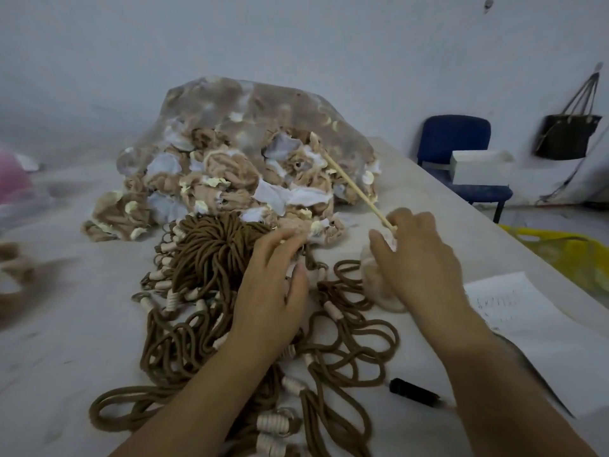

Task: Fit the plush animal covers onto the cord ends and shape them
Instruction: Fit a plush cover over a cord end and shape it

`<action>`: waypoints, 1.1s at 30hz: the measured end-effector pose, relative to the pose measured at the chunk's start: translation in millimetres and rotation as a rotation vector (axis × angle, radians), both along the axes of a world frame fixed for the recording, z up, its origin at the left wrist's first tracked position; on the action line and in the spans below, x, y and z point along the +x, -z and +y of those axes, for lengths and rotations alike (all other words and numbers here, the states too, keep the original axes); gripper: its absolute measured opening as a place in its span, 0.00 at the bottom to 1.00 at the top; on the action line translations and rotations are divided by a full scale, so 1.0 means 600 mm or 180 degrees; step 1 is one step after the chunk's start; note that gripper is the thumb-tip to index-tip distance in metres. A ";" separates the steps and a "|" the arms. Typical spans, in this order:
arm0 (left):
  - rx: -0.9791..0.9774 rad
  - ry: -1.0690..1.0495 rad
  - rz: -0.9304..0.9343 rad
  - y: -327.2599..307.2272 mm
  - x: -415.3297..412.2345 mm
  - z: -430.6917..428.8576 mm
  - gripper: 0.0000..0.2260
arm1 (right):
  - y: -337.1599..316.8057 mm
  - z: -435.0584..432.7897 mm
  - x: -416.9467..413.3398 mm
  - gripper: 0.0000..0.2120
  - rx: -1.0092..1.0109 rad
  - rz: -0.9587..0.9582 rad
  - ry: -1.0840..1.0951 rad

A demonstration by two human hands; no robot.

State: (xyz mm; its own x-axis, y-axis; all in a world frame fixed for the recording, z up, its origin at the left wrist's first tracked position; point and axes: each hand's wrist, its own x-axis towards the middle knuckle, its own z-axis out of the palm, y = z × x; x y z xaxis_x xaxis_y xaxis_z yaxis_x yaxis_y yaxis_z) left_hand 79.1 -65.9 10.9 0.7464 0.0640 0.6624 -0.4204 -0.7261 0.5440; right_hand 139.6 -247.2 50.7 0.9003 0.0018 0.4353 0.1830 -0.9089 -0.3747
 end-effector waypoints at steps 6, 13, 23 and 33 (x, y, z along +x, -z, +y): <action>-0.0140 0.0248 0.0298 0.007 -0.005 0.000 0.16 | 0.036 -0.022 0.027 0.05 -0.0123 0.1017 0.0219; -0.0449 0.0227 0.0435 0.012 -0.006 0.013 0.15 | 0.041 -0.044 0.045 0.18 0.0348 0.1193 0.0327; -0.1651 0.0598 0.1230 -0.008 -0.009 0.012 0.17 | 0.000 0.056 -0.013 0.07 0.1407 0.0251 -0.1165; -0.3534 0.0852 0.1039 -0.021 0.001 0.034 0.13 | 0.022 0.101 -0.056 0.18 0.2197 0.0952 -0.2028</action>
State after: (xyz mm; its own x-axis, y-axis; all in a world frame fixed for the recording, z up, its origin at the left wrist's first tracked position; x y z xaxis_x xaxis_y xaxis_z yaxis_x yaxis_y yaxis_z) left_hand 79.4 -45.3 23.5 0.9467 0.2994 0.1188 -0.2116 0.3002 0.9301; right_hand 106.0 -186.9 37.4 0.8923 0.3560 0.2777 0.3737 -0.2374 -0.8966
